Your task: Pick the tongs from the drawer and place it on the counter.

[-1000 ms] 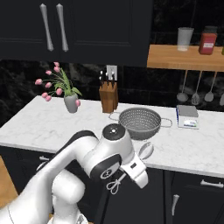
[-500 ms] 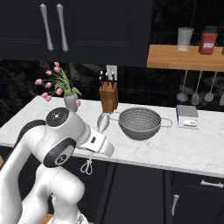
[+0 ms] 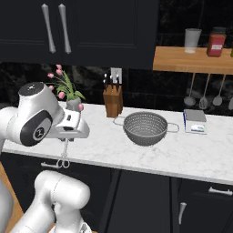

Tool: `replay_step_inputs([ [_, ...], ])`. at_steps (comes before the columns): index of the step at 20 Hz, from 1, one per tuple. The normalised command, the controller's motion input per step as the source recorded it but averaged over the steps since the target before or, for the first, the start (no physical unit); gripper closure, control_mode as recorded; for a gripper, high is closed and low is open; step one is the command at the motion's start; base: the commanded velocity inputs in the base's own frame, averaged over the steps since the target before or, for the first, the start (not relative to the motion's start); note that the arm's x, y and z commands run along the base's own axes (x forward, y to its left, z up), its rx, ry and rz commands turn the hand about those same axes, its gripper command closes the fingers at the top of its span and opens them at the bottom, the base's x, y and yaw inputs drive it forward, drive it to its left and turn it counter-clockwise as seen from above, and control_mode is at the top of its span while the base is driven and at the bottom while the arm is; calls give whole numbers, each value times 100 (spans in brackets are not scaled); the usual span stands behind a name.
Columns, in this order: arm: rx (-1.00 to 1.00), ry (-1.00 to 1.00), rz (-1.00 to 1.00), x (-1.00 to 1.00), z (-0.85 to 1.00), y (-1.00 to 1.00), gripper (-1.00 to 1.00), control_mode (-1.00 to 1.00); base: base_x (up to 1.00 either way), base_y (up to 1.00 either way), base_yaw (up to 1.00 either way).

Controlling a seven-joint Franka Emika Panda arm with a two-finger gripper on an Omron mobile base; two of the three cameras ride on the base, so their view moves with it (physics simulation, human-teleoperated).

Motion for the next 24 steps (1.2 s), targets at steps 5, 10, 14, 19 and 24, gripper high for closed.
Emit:
replay_step_inputs([
  [5, -10, 8, 27, 38, -12, 100, 100, -100, 0, 0, 0],
  [10, -5, 8, 23, 64, -15, 70, 100, -100, 0, 0, 0],
  [14, 0, 28, 12, 63, -9, 31, 100, -100, 0, 0, 0],
  [19, 0, 11, 5, 63, -47, 23, 100, -100, 0, 0, 0],
  [24, 0, 0, 0, 80, -49, 5, 100, -100, 0, 0, 0],
])
